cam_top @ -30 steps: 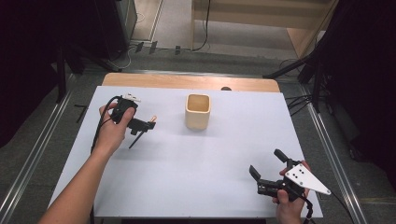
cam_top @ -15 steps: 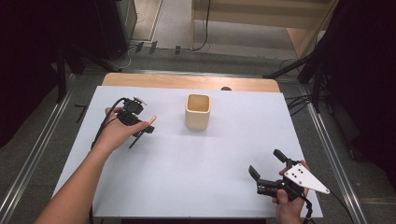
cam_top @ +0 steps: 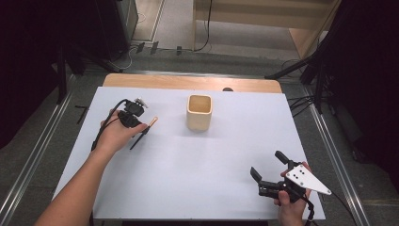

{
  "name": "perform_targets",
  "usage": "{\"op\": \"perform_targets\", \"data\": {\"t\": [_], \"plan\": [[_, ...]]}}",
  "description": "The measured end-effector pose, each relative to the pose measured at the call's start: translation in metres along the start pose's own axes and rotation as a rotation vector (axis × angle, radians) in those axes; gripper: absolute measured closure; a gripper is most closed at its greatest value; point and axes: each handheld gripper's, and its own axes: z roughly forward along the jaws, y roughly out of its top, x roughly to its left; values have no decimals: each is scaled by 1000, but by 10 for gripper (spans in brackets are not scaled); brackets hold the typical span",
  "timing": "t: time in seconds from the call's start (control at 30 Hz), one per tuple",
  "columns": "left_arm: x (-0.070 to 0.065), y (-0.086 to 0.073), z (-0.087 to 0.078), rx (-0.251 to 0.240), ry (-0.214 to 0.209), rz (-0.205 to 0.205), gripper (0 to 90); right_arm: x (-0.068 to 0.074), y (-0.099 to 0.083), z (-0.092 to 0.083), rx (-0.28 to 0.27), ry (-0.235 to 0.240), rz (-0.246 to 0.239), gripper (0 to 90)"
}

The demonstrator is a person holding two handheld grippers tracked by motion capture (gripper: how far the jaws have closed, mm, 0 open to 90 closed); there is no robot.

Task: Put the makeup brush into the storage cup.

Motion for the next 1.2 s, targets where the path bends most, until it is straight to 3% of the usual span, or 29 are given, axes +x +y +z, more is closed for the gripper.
{"op": "perform_targets", "data": {"t": [0.17,0.4,0.87,1.2], "plan": [[0,3,0,18,7,17,621,0,0,0,2,1,1,0],[1,7,3,45,-21,24,698,-1,-1,0,5,1,3,0],[-2,11,9,74,-33,22,734,-1,-1,0,9,-1,4,0],[-4,12,11,97,-15,28,789,-1,-1,0,11,-1,4,0]]}}
